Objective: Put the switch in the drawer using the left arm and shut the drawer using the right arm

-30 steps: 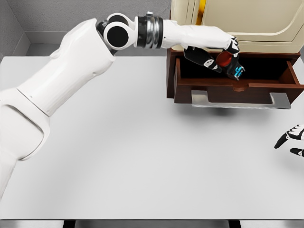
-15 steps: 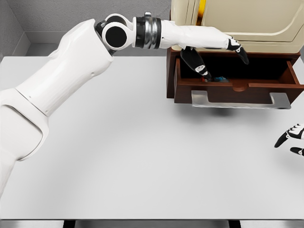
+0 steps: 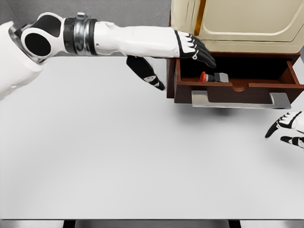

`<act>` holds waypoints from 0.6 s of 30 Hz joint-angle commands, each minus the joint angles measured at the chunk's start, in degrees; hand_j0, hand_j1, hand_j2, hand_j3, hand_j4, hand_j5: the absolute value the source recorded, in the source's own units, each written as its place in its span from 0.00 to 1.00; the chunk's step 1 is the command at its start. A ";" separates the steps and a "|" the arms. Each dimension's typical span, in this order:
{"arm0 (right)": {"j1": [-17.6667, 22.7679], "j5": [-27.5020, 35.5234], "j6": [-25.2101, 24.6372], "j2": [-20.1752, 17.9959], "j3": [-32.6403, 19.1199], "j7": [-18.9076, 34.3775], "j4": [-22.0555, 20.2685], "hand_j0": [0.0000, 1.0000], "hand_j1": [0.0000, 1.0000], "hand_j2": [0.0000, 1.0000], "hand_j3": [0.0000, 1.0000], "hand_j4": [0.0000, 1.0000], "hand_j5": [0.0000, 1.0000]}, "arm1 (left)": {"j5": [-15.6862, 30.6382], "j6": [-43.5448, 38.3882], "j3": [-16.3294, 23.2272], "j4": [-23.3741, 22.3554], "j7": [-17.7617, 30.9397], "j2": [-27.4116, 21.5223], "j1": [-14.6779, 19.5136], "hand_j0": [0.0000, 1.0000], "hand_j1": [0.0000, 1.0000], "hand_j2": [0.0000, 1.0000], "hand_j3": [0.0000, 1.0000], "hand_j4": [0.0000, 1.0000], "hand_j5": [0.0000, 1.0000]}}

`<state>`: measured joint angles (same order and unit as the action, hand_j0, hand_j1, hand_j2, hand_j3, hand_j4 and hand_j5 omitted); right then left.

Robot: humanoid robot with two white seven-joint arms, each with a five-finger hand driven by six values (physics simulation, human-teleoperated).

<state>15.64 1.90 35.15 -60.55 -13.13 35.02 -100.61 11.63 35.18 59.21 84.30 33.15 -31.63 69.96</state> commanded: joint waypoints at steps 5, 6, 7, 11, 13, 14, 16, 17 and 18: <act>-1.58 0.56 -0.15 -0.18 0.38 -0.02 -0.02 0.57 0.57 0.57 0.57 0.57 0.57 | 0.14 -0.18 1.35 1.48 -0.02 -5.64 0.00 1.00 1.00 1.00 1.00 1.00 1.00; -1.76 0.56 -0.15 -0.18 0.38 -0.02 -0.02 0.57 0.57 0.57 0.57 0.57 0.57 | 0.14 -0.18 1.35 1.39 0.07 -5.55 -0.09 1.00 1.00 1.00 1.00 1.00 1.00; -2.11 0.56 -0.15 -0.36 0.38 -0.02 -0.02 0.57 0.57 0.57 0.57 0.57 0.57 | 0.06 -0.18 1.43 1.22 0.07 -5.20 -0.09 1.00 1.00 1.00 1.00 1.00 1.00; -5.36 0.56 -0.15 -0.97 3.63 -0.02 0.07 0.57 0.57 0.57 0.57 0.57 0.57 | -1.61 -0.18 1.43 1.22 0.07 -4.76 -0.09 1.00 1.00 1.00 1.00 1.00 1.00; -8.00 0.65 -0.15 -0.97 6.27 -0.02 0.15 0.57 0.57 0.57 0.57 0.57 0.57 | -3.81 -0.18 1.61 1.22 0.07 -4.76 0.00 1.00 1.00 1.00 1.00 1.00 1.00; -8.00 0.65 -0.15 -0.97 6.45 -0.02 0.15 0.57 0.57 0.57 0.57 0.57 0.57 | -3.90 -0.18 1.61 1.22 0.07 -4.76 0.09 1.00 1.00 1.00 1.00 1.00 1.00; -8.52 0.65 -0.15 -0.97 7.32 -0.02 0.24 0.57 0.57 0.57 0.57 0.57 0.57 | -3.90 -0.18 1.61 1.30 0.07 -4.76 0.62 1.00 1.00 1.00 1.00 1.00 1.00; -8.88 0.65 -0.15 -0.97 7.68 -0.02 0.33 0.57 0.57 0.57 0.57 0.57 0.57 | -3.90 -0.18 1.61 1.30 0.07 -4.76 0.70 1.00 1.00 1.00 1.00 1.00 1.00; -9.05 0.65 -0.15 -0.97 7.94 -0.02 0.42 0.57 0.57 0.57 0.57 0.57 0.57 | -3.90 -0.18 1.70 1.39 0.07 -4.85 0.88 1.00 1.00 1.00 1.00 1.00 1.00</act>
<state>6.59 2.66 34.91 -61.46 -6.29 35.39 -100.32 7.70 35.15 60.88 85.59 33.25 -36.47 71.28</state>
